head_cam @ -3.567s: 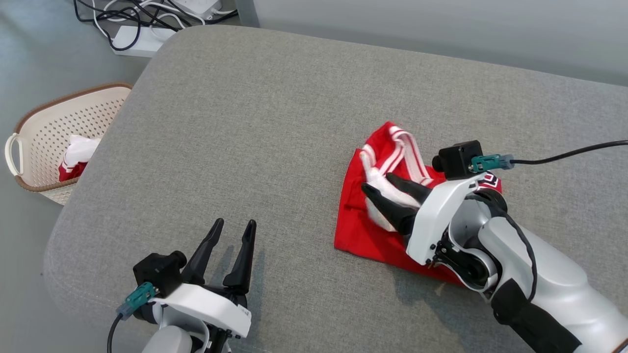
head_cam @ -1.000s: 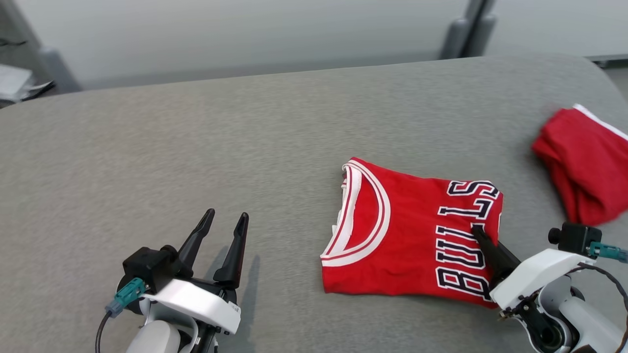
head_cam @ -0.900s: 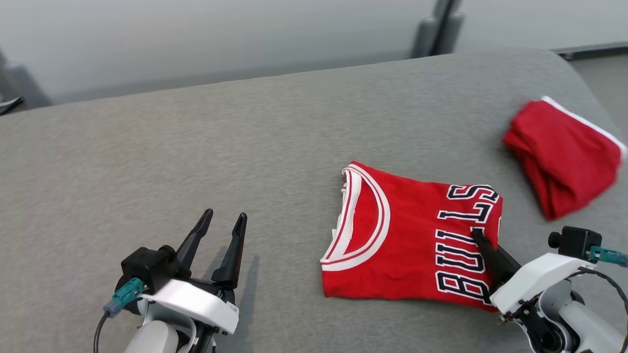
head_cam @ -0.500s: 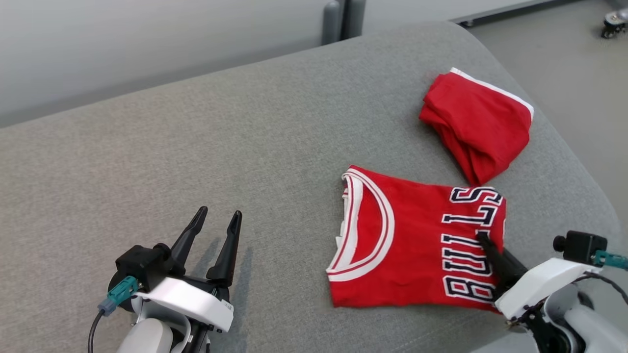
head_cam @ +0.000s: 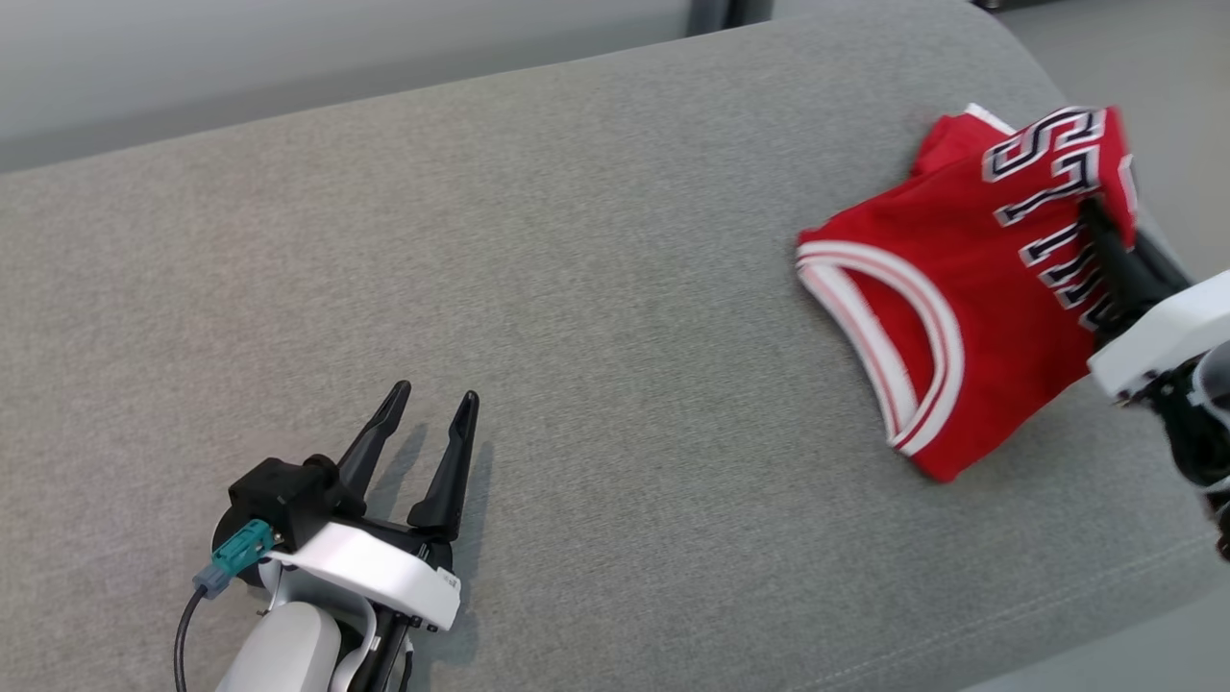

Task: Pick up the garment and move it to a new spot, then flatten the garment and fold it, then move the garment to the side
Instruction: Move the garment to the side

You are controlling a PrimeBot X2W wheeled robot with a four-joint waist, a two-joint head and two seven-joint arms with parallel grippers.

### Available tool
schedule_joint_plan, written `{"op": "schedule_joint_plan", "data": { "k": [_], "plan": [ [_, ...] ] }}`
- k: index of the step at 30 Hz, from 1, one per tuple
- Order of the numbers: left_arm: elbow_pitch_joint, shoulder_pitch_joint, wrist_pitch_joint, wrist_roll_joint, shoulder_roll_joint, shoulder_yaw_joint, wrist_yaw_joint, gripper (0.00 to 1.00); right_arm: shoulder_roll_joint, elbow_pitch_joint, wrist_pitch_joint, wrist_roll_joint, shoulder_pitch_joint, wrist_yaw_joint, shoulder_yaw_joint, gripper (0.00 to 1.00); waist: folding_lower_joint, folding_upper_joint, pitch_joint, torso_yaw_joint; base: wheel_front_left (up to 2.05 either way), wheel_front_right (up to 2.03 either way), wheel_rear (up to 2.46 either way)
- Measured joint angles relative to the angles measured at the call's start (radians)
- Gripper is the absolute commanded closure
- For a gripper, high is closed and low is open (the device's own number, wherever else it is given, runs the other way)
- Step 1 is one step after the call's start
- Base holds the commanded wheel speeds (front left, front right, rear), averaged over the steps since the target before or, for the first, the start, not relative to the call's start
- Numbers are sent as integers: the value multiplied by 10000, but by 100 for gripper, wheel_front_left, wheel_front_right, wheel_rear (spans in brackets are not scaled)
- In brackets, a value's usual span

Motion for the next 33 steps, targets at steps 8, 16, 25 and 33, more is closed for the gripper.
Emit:
{"op": "schedule_joint_plan", "data": {
  "k": [8,16,25,33],
  "plan": [
    [-13,-278,0,0,10,-134,0,0,-299,1843,13,-823,-1342,0,-531,100,0,0,404,674,0,0,0],
    [-50,-593,-2,0,13,-412,0,0,-330,5028,-337,-1873,-2339,2,-1133,32,0,0,766,1260,0,0,0],
    [-119,-763,-42,111,12,-399,0,0,-366,6502,-848,-3292,-3110,4,-2111,0,0,0,890,1665,0,0,0],
    [-107,-746,-42,217,-56,-127,0,0,-380,4544,-857,-5402,-2320,2,-4439,0,0,0,497,1840,0,0,0]
  ]
}}
